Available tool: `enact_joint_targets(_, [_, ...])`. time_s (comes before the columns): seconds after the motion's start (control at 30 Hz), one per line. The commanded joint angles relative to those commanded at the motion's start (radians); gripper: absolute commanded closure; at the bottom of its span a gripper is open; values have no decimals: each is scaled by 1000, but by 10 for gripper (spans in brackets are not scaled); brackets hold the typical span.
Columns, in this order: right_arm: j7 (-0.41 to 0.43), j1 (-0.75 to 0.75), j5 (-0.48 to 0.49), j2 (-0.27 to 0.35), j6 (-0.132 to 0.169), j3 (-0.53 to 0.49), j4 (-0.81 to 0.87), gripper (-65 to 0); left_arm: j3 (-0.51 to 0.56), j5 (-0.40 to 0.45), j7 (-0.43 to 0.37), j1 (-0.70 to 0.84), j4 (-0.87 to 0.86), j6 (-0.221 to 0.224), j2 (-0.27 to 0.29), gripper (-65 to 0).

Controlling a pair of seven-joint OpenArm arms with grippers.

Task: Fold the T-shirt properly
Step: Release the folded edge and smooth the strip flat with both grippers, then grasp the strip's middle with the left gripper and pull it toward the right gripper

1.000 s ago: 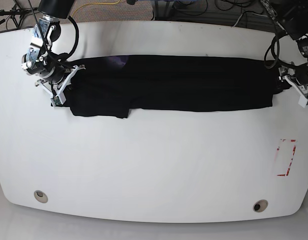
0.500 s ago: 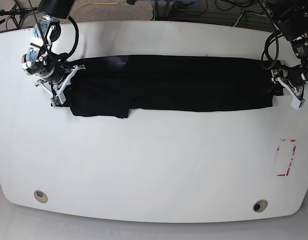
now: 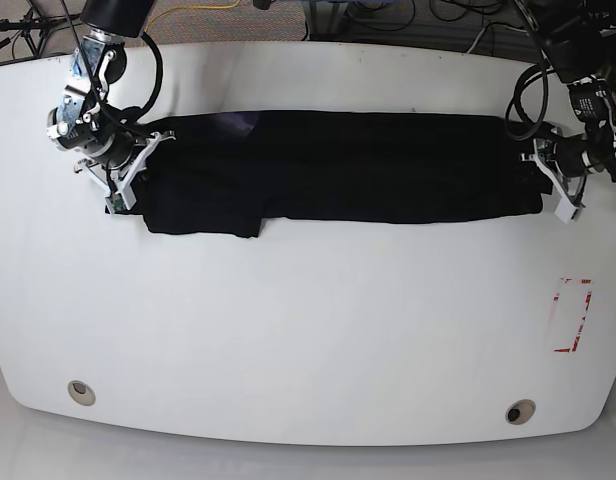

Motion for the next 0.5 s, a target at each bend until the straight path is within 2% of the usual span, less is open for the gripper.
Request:
enact_joint_targets(0.27, [0,0,0,0,0,0,0,-24,12,11,3,35,276,0,29,-63])
enact_joint_targets(0.4, [0,0,0,0,0,0,0,-24,92,8,36,38,396,0,34,-65])
enact_joint_targets(0.5, [0,0,-2,0,0,0,0,-24,160,-26,36,38,489,0,71,-67])
